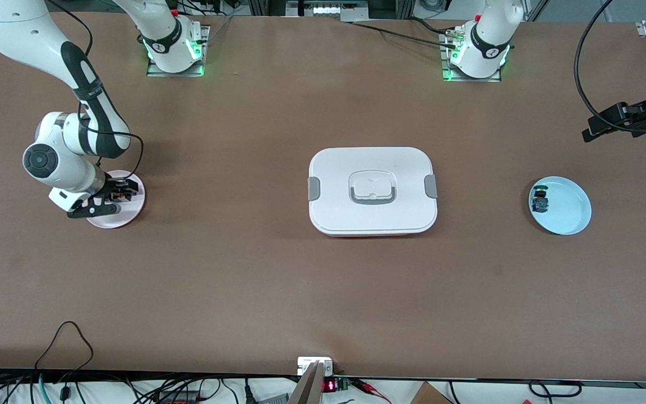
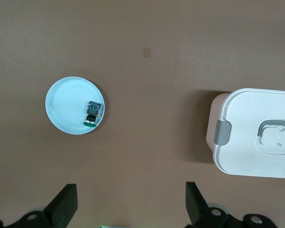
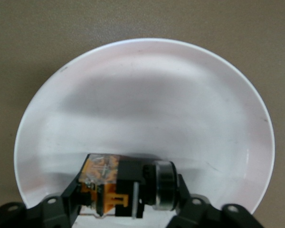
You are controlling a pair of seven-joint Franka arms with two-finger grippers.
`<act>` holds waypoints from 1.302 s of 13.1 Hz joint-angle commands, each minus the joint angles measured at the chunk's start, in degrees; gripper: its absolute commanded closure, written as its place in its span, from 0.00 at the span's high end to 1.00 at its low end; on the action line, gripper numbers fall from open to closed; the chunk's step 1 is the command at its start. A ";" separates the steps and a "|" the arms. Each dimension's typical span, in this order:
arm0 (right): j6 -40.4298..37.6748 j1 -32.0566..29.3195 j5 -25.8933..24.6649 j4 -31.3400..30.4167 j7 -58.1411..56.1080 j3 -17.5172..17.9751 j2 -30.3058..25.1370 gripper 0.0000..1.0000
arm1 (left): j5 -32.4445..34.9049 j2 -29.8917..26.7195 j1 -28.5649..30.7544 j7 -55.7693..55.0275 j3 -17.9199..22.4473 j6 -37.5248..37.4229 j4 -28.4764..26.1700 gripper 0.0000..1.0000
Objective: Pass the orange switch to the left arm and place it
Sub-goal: 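Lift the orange switch with the right gripper off the white plate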
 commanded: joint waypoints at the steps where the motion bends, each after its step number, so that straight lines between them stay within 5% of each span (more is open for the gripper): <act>1: -2.31 0.17 -0.25 -0.24 -0.88 0.22 -0.85 0.20 | -1.00 0.84 0.34 -0.25 -0.07 -0.58 1.71 1.00; 2: -4.06 0.43 -0.08 0.12 -0.79 0.57 -1.11 0.12 | -1.00 0.93 0.34 -0.25 -0.07 -0.58 1.71 1.00; 6: -11.88 0.44 3.70 3.62 -1.66 1.54 -1.99 0.09 | -1.00 0.84 0.34 -0.25 -0.07 -0.58 1.71 1.00; 11: -31.56 0.09 4.14 21.01 -4.13 3.03 -0.50 0.09 | -0.39 0.84 0.25 -0.42 -0.16 -0.67 1.80 1.00; 17: -40.96 0.88 6.85 30.41 -4.21 5.58 -1.64 0.09 | 0.41 0.75 0.34 -0.51 -0.16 -0.84 2.06 1.00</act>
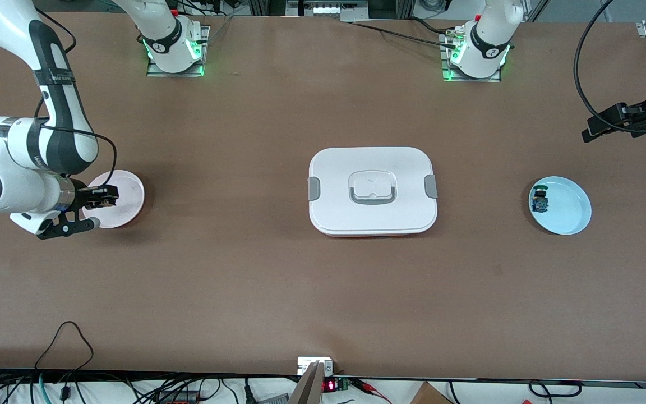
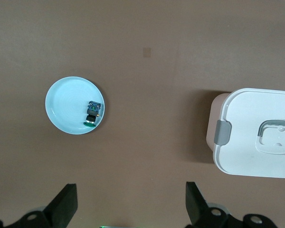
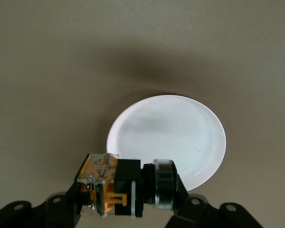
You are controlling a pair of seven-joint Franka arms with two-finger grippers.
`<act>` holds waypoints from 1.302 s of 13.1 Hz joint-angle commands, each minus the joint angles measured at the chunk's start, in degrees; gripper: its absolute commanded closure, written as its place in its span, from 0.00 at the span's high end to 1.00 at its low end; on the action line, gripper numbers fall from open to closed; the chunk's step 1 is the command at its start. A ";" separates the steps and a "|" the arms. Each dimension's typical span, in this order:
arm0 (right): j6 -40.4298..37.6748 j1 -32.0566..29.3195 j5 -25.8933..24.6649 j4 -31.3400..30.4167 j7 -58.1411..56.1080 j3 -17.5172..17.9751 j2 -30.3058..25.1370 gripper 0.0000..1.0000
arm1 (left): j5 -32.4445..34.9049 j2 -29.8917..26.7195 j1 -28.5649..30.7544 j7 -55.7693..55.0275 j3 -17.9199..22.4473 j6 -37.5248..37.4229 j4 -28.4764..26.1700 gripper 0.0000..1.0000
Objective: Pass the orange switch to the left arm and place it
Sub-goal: 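Lift the orange switch with the right gripper off the white plate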
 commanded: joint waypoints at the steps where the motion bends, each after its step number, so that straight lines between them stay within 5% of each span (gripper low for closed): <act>1: -10.16 -0.07 4.83 7.75 -1.13 1.26 -0.14 0.09 | 0.48 0.24 0.26 -0.68 -0.31 -1.02 3.80 1.00; 4: -20.29 -0.15 12.49 13.39 -9.80 1.26 -0.23 0.10 | 0.12 0.15 0.35 -0.69 -0.40 -3.46 7.15 1.00; 7: -22.60 0.46 12.77 16.21 -11.33 2.04 -3.29 0.10 | 0.49 0.50 -0.44 -0.16 -0.75 -4.01 7.33 1.00; 13: -22.16 0.46 14.60 16.40 -17.19 9.24 -13.66 0.09 | -3.20 4.63 -1.76 1.68 -0.83 -6.38 6.80 1.00; 17: -19.01 0.46 25.65 16.48 -28.60 11.36 -16.76 0.08 | -31.45 9.62 -0.18 -1.73 -0.39 -11.30 6.36 1.00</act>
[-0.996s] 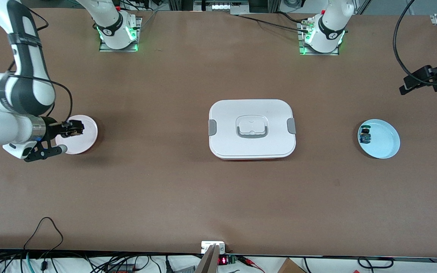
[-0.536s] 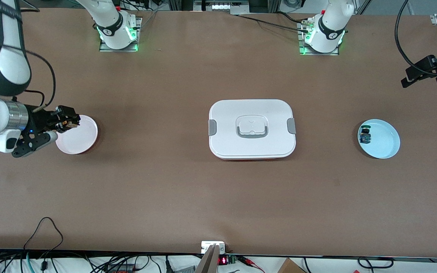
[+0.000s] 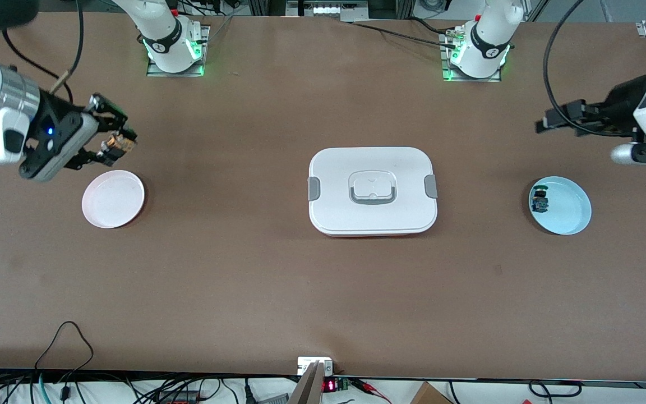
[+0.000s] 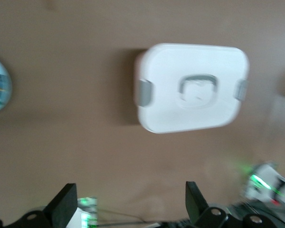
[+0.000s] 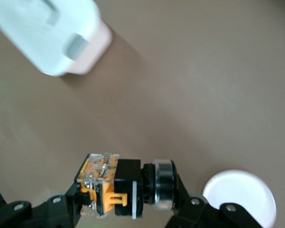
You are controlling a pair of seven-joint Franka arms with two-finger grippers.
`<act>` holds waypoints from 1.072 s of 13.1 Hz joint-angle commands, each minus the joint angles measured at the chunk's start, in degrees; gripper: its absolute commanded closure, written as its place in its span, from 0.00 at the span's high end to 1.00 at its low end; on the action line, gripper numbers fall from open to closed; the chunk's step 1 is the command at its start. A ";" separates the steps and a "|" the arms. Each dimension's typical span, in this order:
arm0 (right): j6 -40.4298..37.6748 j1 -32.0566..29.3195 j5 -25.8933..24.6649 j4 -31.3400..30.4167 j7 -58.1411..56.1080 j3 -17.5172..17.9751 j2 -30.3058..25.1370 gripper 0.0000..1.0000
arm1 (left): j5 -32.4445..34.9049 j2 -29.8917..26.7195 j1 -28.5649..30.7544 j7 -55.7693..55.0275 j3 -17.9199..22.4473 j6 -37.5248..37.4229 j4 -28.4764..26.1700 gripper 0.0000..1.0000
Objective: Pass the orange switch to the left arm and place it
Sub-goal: 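Carry the switch over the box while the left gripper reaches toward it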
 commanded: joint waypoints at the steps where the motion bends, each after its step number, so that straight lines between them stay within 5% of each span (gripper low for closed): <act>1: 3.72 -0.65 9.99 -0.65 -12.58 0.24 -0.14 0.08 | -16.49 5.73 0.69 -3.39 0.06 -1.69 0.97 1.00; 3: 7.07 0.05 20.45 -1.00 -23.23 0.42 1.79 0.05 | -34.40 9.95 0.08 -9.45 -0.03 -0.55 -1.21 1.00; 6: 7.61 2.60 36.36 -1.18 -35.71 0.42 5.47 0.04 | -47.63 11.11 -4.03 -14.37 -0.12 6.29 -4.03 1.00; 9: 10.57 6.98 50.25 -1.27 -43.12 0.42 9.17 0.04 | -52.85 10.85 -11.50 -20.71 -0.21 17.60 -4.39 1.00; 14: 17.36 11.74 65.74 -1.27 -52.08 0.33 12.77 0.03 | -55.93 10.76 -23.72 -27.66 -0.12 36.17 -4.13 1.00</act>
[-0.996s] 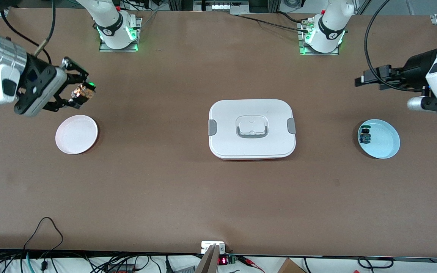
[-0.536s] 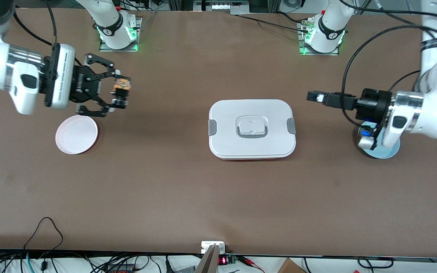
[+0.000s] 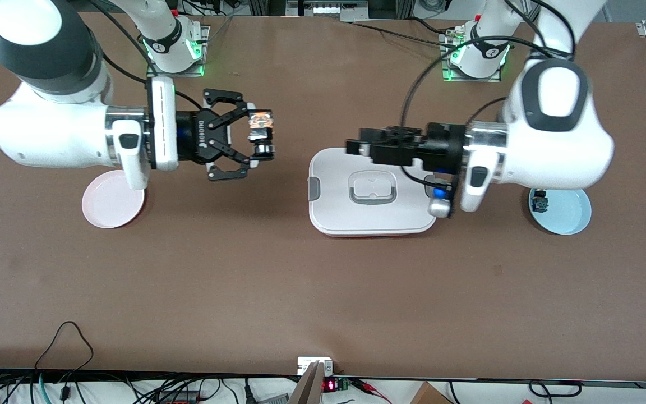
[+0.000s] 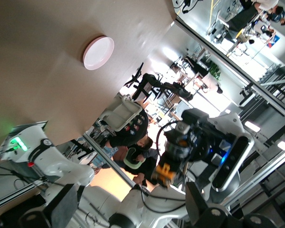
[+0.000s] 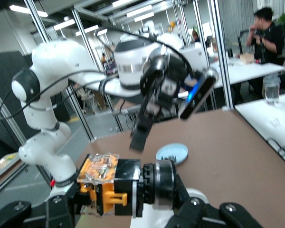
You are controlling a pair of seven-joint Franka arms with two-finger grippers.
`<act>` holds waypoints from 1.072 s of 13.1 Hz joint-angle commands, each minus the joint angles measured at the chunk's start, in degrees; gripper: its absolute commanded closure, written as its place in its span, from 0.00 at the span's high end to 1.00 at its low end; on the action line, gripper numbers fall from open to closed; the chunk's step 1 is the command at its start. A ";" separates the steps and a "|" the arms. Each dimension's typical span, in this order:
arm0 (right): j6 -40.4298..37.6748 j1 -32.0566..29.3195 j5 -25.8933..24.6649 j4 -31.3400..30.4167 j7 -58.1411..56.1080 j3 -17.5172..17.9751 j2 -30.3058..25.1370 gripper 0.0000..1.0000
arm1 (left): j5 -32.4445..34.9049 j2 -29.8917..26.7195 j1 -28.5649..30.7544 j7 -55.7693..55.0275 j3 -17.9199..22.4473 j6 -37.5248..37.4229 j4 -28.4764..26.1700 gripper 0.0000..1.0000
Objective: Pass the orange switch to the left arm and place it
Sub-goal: 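Carry the switch over the box while the left gripper reaches toward it, then close the left gripper on the switch held by the right gripper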
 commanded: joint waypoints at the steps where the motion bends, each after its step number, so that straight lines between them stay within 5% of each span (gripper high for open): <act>1: 1.09 0.44 7.44 0.17 -8.40 -0.15 2.16 0.03 | -1.34 -1.45 -3.79 -4.17 0.89 4.90 -0.73 1.00; 8: 6.63 3.52 12.02 -0.71 -11.16 -0.15 2.88 0.02 | -0.28 -4.79 -3.88 -4.73 1.06 7.61 -0.20 1.00; 14: 5.58 3.52 12.56 -1.24 -10.72 -0.15 2.26 0.01 | 2.97 -3.91 -4.93 12.33 -0.34 14.57 -0.29 1.00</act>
